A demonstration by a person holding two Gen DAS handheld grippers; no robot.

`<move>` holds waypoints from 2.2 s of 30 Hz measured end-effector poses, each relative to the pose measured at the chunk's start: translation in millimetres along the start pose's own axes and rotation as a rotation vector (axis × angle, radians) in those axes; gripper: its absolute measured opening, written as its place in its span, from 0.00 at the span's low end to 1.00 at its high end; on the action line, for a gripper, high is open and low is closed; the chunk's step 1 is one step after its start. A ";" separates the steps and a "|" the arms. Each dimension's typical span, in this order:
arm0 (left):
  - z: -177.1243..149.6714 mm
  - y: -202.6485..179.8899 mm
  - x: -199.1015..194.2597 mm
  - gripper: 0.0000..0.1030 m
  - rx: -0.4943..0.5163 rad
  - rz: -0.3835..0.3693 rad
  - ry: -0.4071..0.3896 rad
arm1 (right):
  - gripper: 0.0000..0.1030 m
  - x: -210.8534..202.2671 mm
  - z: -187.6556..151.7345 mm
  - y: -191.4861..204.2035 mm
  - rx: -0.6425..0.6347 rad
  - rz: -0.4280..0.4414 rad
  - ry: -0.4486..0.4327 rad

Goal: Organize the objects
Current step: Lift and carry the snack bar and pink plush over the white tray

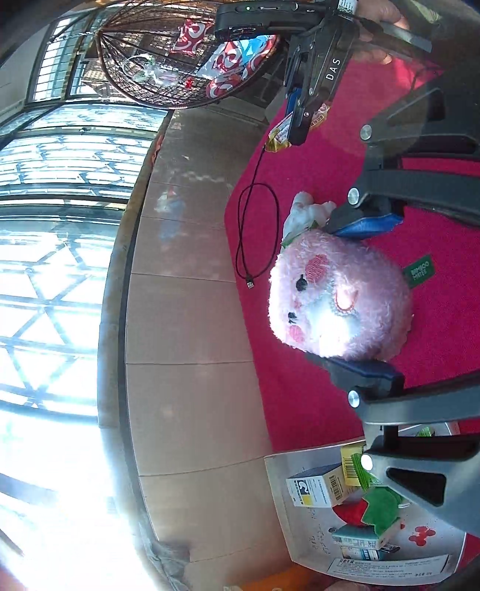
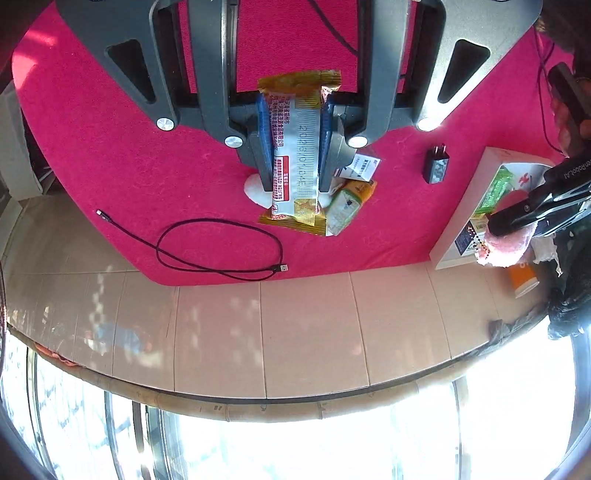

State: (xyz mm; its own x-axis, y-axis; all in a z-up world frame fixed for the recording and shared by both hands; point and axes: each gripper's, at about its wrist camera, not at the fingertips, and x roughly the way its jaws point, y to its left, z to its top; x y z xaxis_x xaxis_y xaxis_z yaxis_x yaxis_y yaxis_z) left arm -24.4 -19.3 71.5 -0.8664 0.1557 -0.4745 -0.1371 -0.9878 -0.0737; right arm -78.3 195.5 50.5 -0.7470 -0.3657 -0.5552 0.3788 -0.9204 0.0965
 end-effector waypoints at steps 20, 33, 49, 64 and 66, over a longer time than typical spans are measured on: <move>-5.8 39.1 -26.6 0.52 -0.104 0.075 -0.041 | 0.20 -3.7 17.6 56.4 -0.038 0.077 -0.013; -12.9 73.4 -35.9 0.52 -0.180 0.107 -0.054 | 0.20 3.7 30.0 111.5 -0.127 0.138 -0.022; -22.7 121.7 -54.1 0.52 -0.276 0.176 -0.088 | 0.20 24.1 41.3 159.1 -0.150 0.206 0.014; -39.0 181.2 -72.0 0.52 -0.351 0.292 -0.097 | 0.20 47.9 44.3 213.4 -0.201 0.261 0.060; -40.6 186.7 -71.8 0.52 -0.357 0.301 -0.091 | 0.20 52.8 45.2 219.2 -0.198 0.274 0.070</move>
State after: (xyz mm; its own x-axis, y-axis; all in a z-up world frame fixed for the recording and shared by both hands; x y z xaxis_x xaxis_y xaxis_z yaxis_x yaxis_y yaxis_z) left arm 31.7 -215.0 56.1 -0.8832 -0.1540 -0.4431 0.2863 -0.9252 -0.2490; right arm -59.4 -31.8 79.6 -0.5661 -0.5790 -0.5868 0.6639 -0.7421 0.0919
